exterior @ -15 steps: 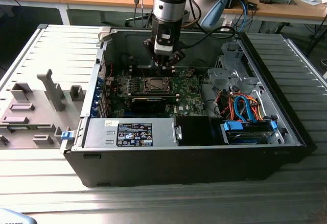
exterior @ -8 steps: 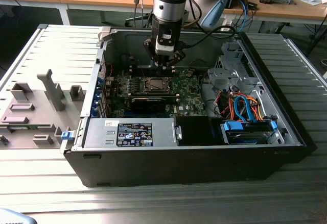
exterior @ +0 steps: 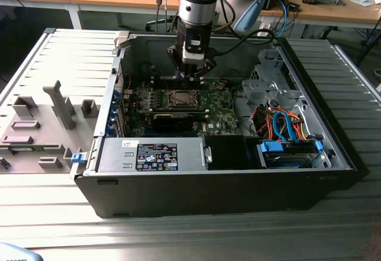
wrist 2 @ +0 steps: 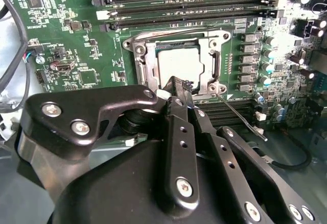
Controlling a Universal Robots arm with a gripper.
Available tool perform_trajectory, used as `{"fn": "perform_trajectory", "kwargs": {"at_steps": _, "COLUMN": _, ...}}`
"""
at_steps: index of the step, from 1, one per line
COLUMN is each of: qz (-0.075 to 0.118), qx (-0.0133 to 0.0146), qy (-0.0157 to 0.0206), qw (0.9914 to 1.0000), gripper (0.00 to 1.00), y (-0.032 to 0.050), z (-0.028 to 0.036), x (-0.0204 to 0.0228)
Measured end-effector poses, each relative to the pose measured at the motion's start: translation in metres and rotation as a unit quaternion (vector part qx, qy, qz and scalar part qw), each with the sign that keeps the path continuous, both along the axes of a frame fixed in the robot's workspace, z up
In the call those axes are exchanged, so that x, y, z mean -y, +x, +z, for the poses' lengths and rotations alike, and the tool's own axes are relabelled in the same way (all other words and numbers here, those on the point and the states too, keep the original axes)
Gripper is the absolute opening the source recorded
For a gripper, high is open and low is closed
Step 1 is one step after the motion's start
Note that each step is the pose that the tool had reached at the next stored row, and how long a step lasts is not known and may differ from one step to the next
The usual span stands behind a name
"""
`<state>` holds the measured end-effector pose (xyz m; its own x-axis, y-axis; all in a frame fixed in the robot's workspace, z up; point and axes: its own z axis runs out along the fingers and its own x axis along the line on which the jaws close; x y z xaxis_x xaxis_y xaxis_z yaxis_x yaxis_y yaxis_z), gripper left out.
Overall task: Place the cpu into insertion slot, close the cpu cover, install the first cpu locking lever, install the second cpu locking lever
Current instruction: 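Install the first cpu locking lever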
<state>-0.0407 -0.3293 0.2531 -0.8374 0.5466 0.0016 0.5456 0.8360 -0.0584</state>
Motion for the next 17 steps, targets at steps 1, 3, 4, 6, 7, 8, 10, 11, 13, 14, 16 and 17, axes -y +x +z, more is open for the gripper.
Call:
{"fn": "perform_trajectory", "kwargs": {"at_steps": 1, "qz": 0.002, "qx": 0.0, "qy": 0.0, "qw": 1.0, "gripper": 0.11, "y": 0.0, "z": 0.0, "x": 0.0}}
{"fn": "perform_trajectory", "kwargs": {"at_steps": 3, "qz": 0.004, "qx": 0.0, "qy": 0.0, "qw": 0.99999, "gripper": 0.11, "y": 0.0, "z": 0.0, "x": 0.0}}
{"fn": "perform_trajectory", "kwargs": {"at_steps": 4, "qz": 0.005, "qx": 0.0, "qy": 0.0, "qw": 0.99998, "gripper": 0.11, "y": 0.0, "z": 0.0, "x": 0.0}}
{"fn": "perform_trajectory", "kwargs": {"at_steps": 6, "qz": 0.008, "qx": 0.0, "qy": 0.0, "qw": 0.99996, "gripper": 0.11, "y": 0.0, "z": 0.0, "x": 0.0}}
{"fn": "perform_trajectory", "kwargs": {"at_steps": 7, "qz": 0.01, "qx": 0.0, "qy": 0.0, "qw": 0.99995, "gripper": 0.11, "y": 0.0, "z": 0.0, "x": 0.0}}
{"fn": "perform_trajectory", "kwargs": {"at_steps": 8, "qz": 0.011, "qx": 0.0, "qy": 0.0, "qw": 0.99994, "gripper": 0.11, "y": 0.0, "z": 0.0, "x": 0.0}}
{"fn": "perform_trajectory", "kwargs": {"at_steps": 10, "qz": 0.016, "qx": 0.0, "qy": 0.0, "qw": 0.99988, "gripper": 0.11, "y": 0.0, "z": 0.0, "x": 0.0}}
{"fn": "perform_trajectory", "kwargs": {"at_steps": 11, "qz": 0.017, "qx": 0.0, "qy": 0.0, "qw": 0.99986, "gripper": 0.11, "y": 0.0, "z": 0.0, "x": 0.0}}
{"fn": "perform_trajectory", "kwargs": {"at_steps": 13, "qz": 0.02, "qx": 0.0, "qy": 0.0, "qw": 0.9998, "gripper": 0.11, "y": 0.0, "z": 0.0, "x": 0.0}}
{"fn": "perform_trajectory", "kwargs": {"at_steps": 14, "qz": 0.021, "qx": 0.0, "qy": 0.0, "qw": 0.99977, "gripper": 0.11, "y": 0.0, "z": 0.0, "x": 0.0}}
{"fn": "perform_trajectory", "kwargs": {"at_steps": 16, "qz": 0.024, "qx": 0.0, "qy": 0.0, "qw": 0.99972, "gripper": 0.11, "y": 0.0, "z": 0.0, "x": 0.0}}
{"fn": "perform_trajectory", "kwargs": {"at_steps": 17, "qz": 0.025, "qx": 0.0, "qy": 0.0, "qw": 0.99969, "gripper": 0.11, "y": 0.0, "z": 0.0, "x": 0.0}}
